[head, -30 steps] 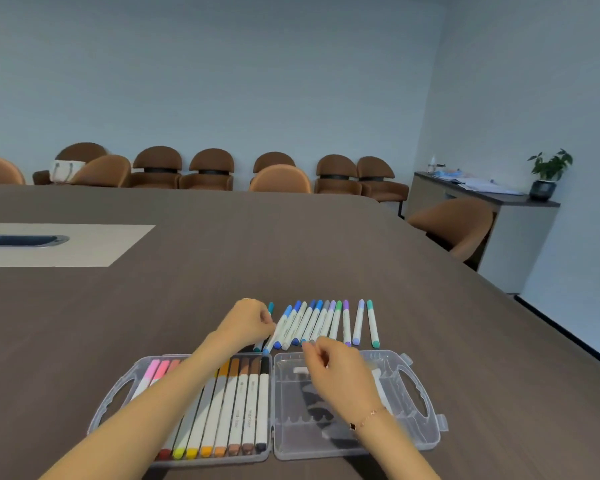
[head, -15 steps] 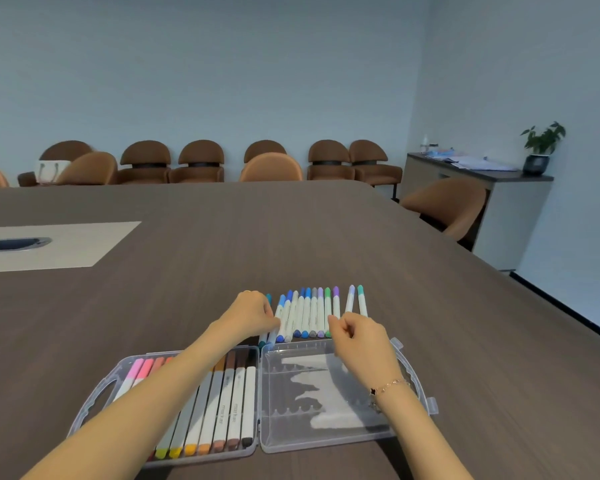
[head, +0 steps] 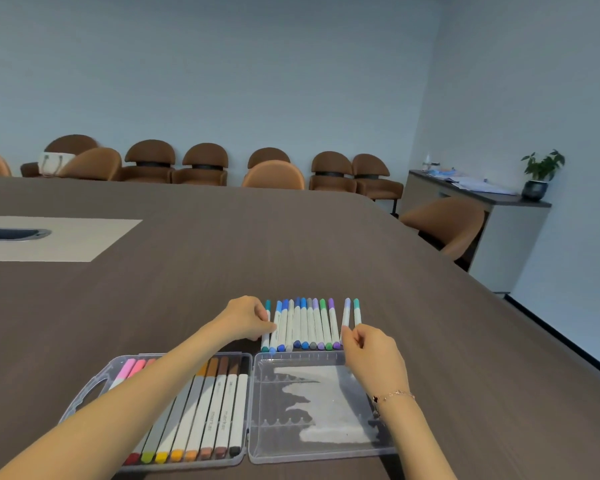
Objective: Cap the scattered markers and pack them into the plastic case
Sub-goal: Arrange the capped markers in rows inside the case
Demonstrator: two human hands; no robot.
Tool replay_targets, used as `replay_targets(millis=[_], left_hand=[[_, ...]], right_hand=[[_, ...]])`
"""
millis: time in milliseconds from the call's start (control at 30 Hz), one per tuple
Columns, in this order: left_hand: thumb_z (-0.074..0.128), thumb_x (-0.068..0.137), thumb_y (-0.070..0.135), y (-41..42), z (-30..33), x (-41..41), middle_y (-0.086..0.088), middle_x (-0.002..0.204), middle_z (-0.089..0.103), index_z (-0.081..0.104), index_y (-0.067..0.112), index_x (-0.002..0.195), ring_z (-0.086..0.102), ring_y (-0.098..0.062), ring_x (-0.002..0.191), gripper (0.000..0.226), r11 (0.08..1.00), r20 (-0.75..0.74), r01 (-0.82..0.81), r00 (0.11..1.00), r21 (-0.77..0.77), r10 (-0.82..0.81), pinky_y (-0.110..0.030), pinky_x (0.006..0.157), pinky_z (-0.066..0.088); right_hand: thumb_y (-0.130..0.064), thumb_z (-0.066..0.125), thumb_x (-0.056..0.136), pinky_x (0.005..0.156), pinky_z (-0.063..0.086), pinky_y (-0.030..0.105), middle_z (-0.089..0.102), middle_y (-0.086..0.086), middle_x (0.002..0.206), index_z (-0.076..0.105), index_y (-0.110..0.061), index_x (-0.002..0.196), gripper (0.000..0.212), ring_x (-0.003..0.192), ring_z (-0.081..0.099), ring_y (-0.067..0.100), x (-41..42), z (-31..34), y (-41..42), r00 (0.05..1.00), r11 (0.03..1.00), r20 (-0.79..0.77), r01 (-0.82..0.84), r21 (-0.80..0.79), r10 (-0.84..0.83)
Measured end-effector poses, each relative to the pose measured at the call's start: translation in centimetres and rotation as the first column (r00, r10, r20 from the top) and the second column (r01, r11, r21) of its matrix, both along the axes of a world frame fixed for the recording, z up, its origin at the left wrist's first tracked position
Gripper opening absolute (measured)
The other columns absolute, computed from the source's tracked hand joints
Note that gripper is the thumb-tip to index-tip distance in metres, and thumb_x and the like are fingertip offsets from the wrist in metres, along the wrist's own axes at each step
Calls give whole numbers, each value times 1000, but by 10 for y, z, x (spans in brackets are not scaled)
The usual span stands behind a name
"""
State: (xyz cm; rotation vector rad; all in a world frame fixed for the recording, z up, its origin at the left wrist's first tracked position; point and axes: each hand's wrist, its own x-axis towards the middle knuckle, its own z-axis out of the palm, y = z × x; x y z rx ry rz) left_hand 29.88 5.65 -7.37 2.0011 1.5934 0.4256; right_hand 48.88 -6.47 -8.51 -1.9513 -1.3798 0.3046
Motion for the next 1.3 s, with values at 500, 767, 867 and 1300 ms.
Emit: replay_targets(millis=[500, 767, 867, 1300], left_hand=[[63, 87, 25, -7, 7, 7, -3, 84, 61, 61, 13, 90, 61, -15, 73, 13, 998, -116, 14, 993, -61, -21, -22, 69, 54], [66, 84, 29, -1, 6, 10, -2, 76, 61, 61, 13, 82, 60, -13, 67, 17, 998, -179, -33, 984, -50, 24, -18, 63, 51], [66, 82, 28, -1, 4, 21, 1, 64, 50, 52, 15, 69, 51, -10, 57, 24, 998, -233, -61, 970, 17, 63, -16, 54, 43], [70, 80, 40, -10, 15, 5, 0, 77, 58, 65, 11, 86, 53, -10, 65, 30, 953, 46, -176, 980, -248, 193, -16, 59, 47]], right_hand=[[-25, 52, 92, 73, 56, 30, 60, 4, 74, 62, -16, 81, 17, 69, 60, 18, 38, 14, 59, 999, 989, 40, 19, -150, -13], [-24, 56, 92, 67, 49, 22, 48, 2, 63, 60, -10, 81, 18, 57, 49, 13, 44, 6, 84, 999, 967, 22, -23, -255, 29], [-22, 56, 92, 65, 49, 22, 49, 3, 63, 62, -10, 81, 17, 58, 50, 12, 42, 4, 85, 999, 966, 12, -37, -257, 41], [-34, 51, 94, 47, 35, 13, 68, 8, 79, 69, 0, 89, 38, 41, 30, 5, -2, 24, 66, 916, 947, -325, -290, -137, 234]])
